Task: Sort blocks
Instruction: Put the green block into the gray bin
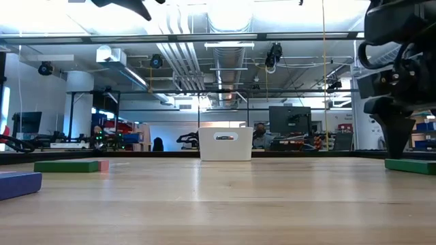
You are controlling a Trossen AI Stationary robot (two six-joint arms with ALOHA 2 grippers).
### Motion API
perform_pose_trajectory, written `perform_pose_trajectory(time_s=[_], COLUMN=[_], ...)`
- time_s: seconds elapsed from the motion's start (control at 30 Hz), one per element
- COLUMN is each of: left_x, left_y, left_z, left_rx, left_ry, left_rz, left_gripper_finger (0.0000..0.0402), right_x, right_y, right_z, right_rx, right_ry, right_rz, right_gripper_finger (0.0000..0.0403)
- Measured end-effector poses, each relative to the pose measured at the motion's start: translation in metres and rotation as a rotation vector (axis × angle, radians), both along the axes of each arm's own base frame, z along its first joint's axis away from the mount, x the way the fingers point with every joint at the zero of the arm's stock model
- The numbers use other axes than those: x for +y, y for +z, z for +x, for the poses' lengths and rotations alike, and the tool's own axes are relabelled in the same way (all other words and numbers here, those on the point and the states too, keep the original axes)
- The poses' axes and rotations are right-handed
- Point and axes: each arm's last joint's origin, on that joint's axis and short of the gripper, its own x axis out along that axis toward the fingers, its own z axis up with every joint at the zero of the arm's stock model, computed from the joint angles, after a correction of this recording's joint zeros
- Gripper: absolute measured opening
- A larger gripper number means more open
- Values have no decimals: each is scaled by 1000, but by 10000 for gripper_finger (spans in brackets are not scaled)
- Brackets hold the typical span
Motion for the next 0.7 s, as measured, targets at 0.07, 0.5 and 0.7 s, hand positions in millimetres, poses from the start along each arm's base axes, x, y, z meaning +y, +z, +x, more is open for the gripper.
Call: perform_pose_trajectory(time_s=[0.07, 0.5, 0.7], left_x=[0, 0, 0], left_y=[0, 1, 1], left_z=[0, 1, 2], left_rx=[-4, -19, -23], left_ry=[0, 0, 0], left_rz=[-1, -6, -7], left_gripper_finger=[231, 231, 231], right_x=[0, 2, 2], right_y=[-2, -7, -7], right_z=[0, 3, 4], right_rx=[-10, -70, -74], right_ry=[7, 38, 36], right_rz=[5, 54, 55], right_gripper_finger=[400, 400, 400])
